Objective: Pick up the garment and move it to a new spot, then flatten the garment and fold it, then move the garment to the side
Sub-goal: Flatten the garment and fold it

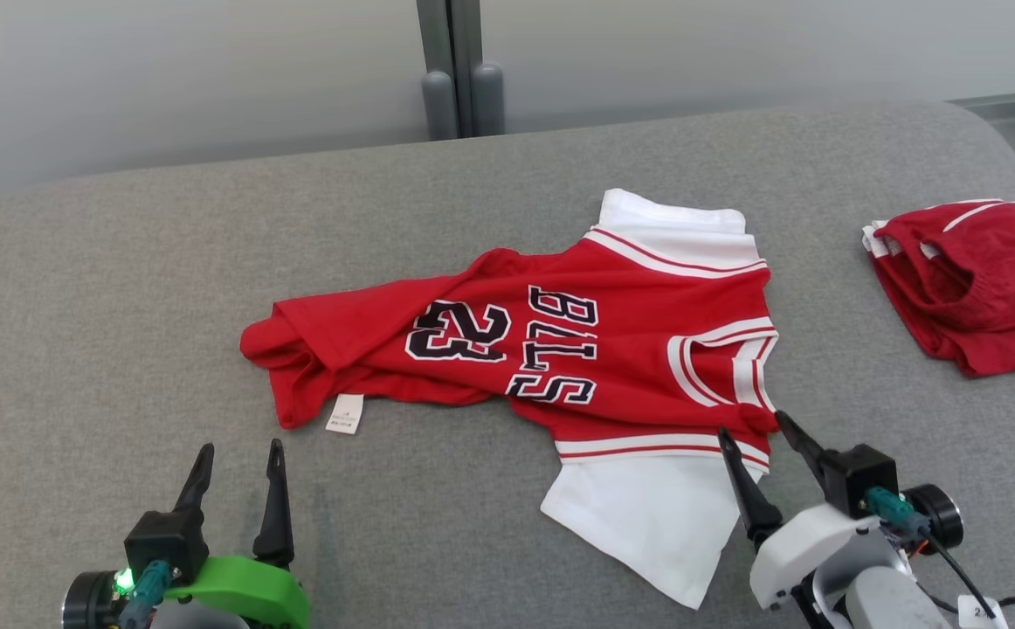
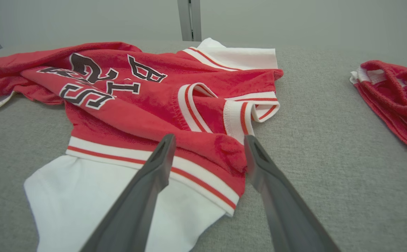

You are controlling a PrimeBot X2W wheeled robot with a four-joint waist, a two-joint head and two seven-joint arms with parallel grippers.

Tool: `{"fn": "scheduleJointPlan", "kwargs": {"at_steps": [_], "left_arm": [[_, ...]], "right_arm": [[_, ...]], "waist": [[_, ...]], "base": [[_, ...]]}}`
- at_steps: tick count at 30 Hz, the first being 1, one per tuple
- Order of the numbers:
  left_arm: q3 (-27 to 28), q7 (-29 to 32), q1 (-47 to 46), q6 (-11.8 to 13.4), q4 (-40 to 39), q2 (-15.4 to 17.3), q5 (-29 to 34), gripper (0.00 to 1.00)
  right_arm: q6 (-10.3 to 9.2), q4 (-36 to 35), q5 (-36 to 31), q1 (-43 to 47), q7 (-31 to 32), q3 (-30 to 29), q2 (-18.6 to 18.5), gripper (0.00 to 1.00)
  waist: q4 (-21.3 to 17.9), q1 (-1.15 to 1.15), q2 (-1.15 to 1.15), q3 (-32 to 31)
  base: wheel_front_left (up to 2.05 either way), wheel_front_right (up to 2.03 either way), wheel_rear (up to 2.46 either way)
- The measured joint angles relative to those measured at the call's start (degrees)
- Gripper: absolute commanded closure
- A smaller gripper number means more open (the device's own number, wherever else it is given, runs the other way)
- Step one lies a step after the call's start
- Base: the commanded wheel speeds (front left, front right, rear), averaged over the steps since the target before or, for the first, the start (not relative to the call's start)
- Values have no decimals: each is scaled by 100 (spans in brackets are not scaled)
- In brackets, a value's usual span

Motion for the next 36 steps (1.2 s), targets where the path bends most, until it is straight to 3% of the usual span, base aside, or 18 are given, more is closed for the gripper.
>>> {"fn": "scheduleJointPlan", "kwargs": {"at_steps": [6,14,15,16,17,23,33,34,35,36], "left_arm": [[-159,0,-219,-22,-82,-8,-73,0],[-334,-1,-441,-31,-91,-9,-242,0],[-365,-1,-480,-31,-98,-10,-264,0],[-391,0,-522,-31,-108,-11,-266,0],[-410,-1,-550,-31,-123,-10,-278,0],[-512,0,-721,-32,-177,-11,-354,0],[-893,-1,-1012,-32,-65,-10,-509,0],[-937,0,-1031,-32,-48,-10,-511,0],[-979,0,-1056,-32,-34,-12,-536,0],[-1017,0,-1082,-32,-19,-11,-548,0]], "right_arm": [[0,380,-336,-737,0,-389,1,0],[0,1837,-333,-1469,55,-313,0,0],[0,1969,-286,-1580,49,-309,3,42],[0,2086,-339,-1715,48,-308,2,95],[0,2154,-394,-1833,47,-313,0,100],[0,2366,-957,-2675,21,-604,-29,100],[0,2648,-2240,-4189,30,-1435,-536,100],[1,2683,-2339,-4257,59,-1530,-552,62],[1,2709,-2513,-4322,82,-1640,-559,0],[0,2715,-2625,-4368,81,-1756,-547,0]], "waist": [[79,0,0,265],[226,0,0,529],[247,0,0,568],[270,0,0,608],[288,0,0,641],[436,0,0,876],[812,0,0,1276],[840,0,0,1308],[873,0,0,1347],[901,0,0,1381]], "base": [[0,0,0],[0,0,0],[0,0,0],[0,0,0],[0,0,0],[0,0,0],[0,0,0],[0,0,0],[0,0,0],[0,0,0]]}}
